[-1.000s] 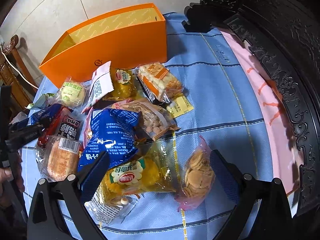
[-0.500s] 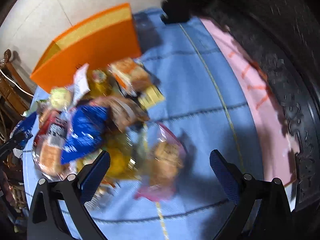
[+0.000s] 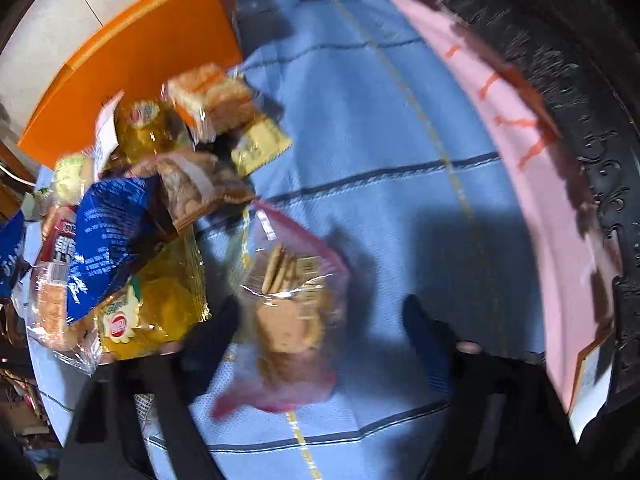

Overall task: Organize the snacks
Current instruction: 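Grasp the blue snack bag with the left tool while the right tool grasps the pink-bottomed cookie bag, then carry both bags over the orange box and open both tools to drop them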

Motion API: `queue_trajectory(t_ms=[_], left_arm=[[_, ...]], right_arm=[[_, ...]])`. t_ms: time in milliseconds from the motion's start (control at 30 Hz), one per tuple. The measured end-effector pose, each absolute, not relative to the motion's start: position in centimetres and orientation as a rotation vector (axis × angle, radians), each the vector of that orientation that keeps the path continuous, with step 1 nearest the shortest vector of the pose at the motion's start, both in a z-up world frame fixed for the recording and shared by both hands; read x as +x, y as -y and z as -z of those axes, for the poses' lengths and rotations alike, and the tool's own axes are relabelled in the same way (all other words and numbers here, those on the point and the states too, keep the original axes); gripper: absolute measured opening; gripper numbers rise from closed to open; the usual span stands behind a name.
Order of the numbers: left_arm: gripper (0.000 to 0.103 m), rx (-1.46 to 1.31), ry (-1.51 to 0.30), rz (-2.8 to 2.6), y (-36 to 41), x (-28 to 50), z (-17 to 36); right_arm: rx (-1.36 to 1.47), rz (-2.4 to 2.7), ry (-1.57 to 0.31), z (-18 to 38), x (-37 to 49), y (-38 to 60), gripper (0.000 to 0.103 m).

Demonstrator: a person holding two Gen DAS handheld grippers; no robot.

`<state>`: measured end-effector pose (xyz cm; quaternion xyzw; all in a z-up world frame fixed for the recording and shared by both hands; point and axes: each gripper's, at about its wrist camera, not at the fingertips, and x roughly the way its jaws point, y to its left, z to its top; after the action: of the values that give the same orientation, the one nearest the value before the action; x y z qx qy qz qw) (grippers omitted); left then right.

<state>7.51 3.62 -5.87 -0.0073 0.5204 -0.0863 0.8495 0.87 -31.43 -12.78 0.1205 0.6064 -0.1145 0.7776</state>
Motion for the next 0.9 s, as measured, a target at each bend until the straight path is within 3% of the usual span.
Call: queue_trajectory(t_ms=[33, 133, 233, 633, 900], left_arm=[[0.055, -0.019, -1.100, 0.181, -3.6, 7.5, 5.9], [0.055, -0.021, -1.103, 0.181, -3.6, 7.4, 6.0], [0.055, -0.024, -1.107, 0.182, -3.6, 7.3, 6.1], [0.055, -0.028, -1.084, 0.196, -3.4, 7.0, 5.1], [0.055, -0.019, -1.002, 0.216, -2.7, 8.4, 1.3]], right_arm=[[0.251, 0.226, -1.345, 13.5, 1.2, 30.9, 0.050], [0.226, 0.230, -1.374, 14.3, 1.3, 30.2, 0.048], [0.308, 0.191, -1.363, 14.2, 0.9, 30.8, 0.036], [0.183, 0.130, -1.216, 8.1, 0.6, 29.1, 0.033], [0.089, -0.024, -1.076, 2.5, 5.8, 26.2, 0.033]])
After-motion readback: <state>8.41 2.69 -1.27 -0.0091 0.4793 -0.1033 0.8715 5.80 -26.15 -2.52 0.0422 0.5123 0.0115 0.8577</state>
